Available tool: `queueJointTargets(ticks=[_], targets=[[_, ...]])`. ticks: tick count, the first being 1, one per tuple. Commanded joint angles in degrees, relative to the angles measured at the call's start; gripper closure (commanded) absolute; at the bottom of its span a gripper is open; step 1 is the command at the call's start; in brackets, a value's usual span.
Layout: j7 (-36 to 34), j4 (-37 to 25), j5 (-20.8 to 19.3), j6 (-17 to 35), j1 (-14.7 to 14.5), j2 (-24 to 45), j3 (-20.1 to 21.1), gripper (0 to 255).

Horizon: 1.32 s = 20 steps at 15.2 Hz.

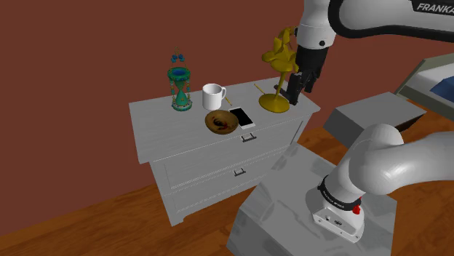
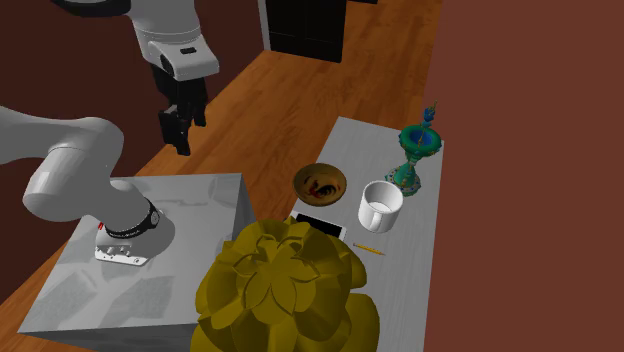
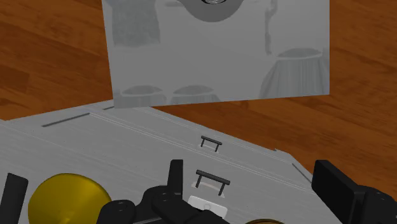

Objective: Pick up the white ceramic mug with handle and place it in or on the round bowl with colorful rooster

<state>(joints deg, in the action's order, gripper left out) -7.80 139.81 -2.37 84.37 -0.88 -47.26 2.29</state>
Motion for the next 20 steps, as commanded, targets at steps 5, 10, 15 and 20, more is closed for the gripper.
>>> queueJointTargets(ticks=[5,10,15,20], targets=[[1.11,-1.57,-0.41,7.07,0.06,8.06,-0.73,0],[2.5,-5.34,-0.66,14.67,0.06,18.72,-1.47,0],[3.92,-11.02,-0.61,20.61,-0.01,29.63,-1.98,0],[5.39,-18.5,-0.29,24.75,-0.09,40.57,-2.28,0]])
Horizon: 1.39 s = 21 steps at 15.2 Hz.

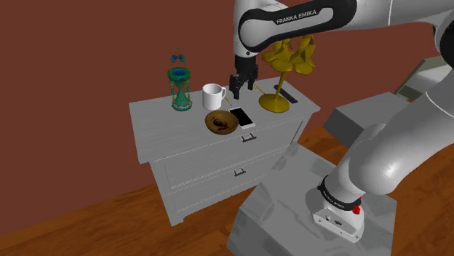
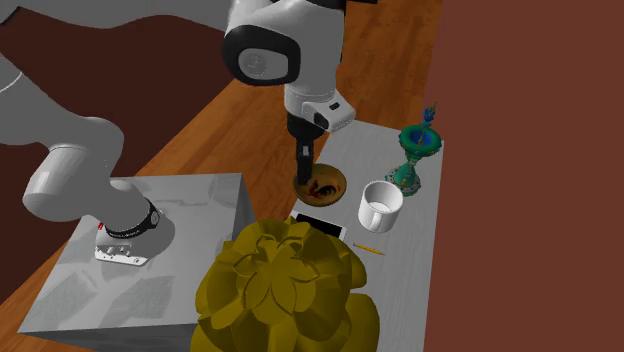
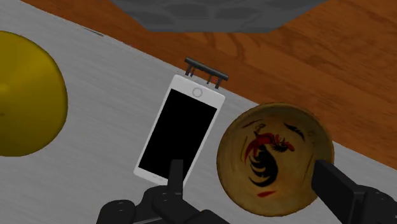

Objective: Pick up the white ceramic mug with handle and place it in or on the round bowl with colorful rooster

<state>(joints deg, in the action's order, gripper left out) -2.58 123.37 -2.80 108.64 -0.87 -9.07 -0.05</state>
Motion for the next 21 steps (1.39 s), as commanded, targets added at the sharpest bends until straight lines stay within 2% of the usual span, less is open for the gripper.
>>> queueJointTargets(ticks=[1,9,15,21], targets=[[0.47,-3.78,0.23,1.08,-0.12,4.58,0.03,0],[2.75,-20.36,1.03,3.25,-0.11,22.25,0.16,0],[4.25,-37.09,1.52,1.43,-0.13,36.4,0.54,0],[4.22,-34.09,1.48,5.54,-0.08,37.51,0.52,0]])
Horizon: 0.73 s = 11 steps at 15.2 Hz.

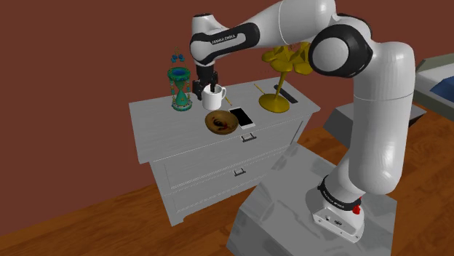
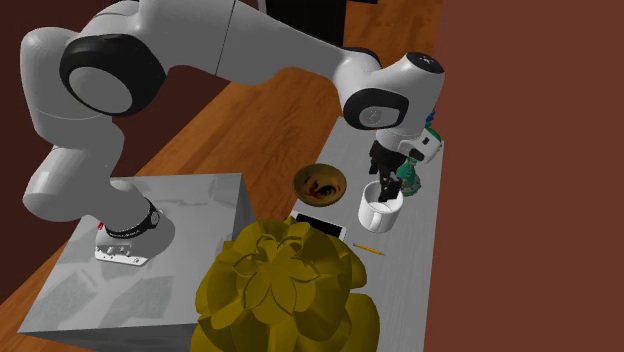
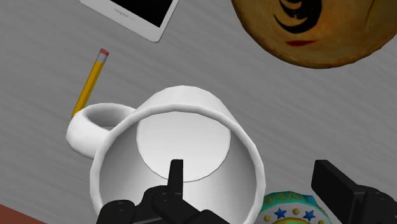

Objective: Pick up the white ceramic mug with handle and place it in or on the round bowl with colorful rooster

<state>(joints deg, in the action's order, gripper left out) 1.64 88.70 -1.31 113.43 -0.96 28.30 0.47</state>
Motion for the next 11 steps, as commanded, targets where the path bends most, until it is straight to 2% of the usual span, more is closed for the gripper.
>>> queueJointTargets(ticks=[1,10,11], targets=[[-0.01,1.02,-0.01,1.41,0.01,0.36,-0.01,0],[-0.01,1.27,-0.01,1.79,0.02,0.49,-0.01,0],[-0.01,1.27,-0.01,1.79,0.02,0.49,-0.01,255]])
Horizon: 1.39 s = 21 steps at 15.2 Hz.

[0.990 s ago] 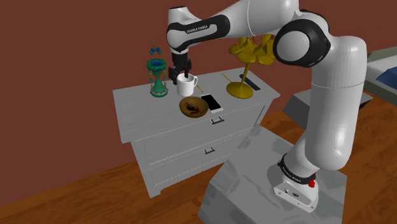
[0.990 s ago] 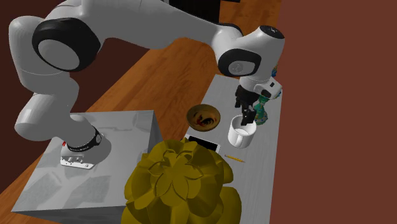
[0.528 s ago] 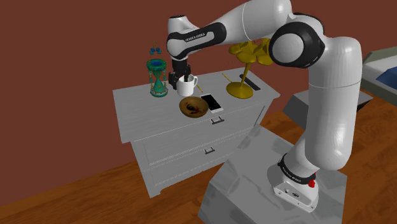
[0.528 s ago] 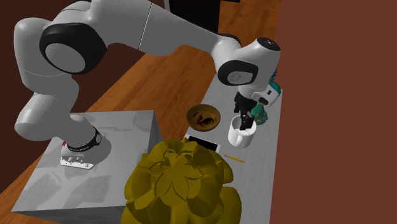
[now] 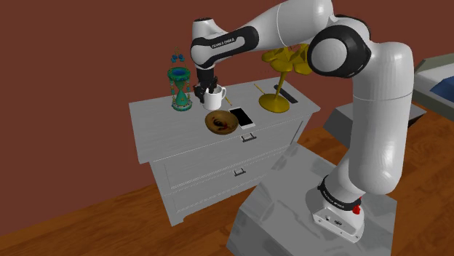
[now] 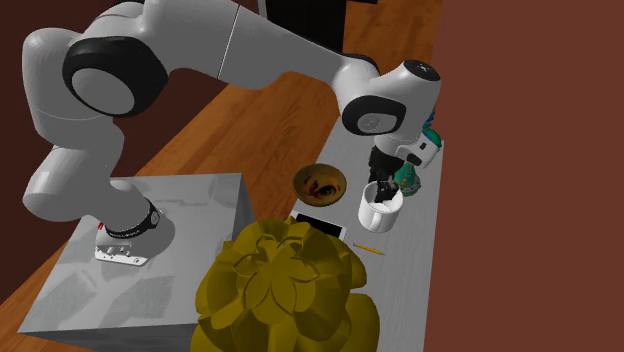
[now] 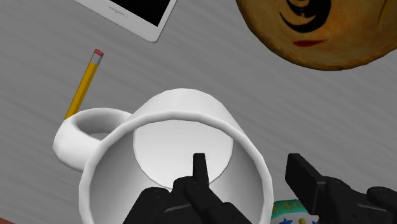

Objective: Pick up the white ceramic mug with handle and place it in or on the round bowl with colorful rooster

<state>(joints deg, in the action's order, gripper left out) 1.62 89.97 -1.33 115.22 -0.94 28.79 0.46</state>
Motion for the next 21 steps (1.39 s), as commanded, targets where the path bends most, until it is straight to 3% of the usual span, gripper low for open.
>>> queueJointTargets(ticks=[1,9,21], targets=[[0.0,0.0,0.0,0.0,0.0,0.0,0.0,255],[0.0,0.0,0.0,0.01,0.0,0.0,0.0,255],[0.15,-5.08,0.08,-7.87,-0.01,-2.8,0.03,255]])
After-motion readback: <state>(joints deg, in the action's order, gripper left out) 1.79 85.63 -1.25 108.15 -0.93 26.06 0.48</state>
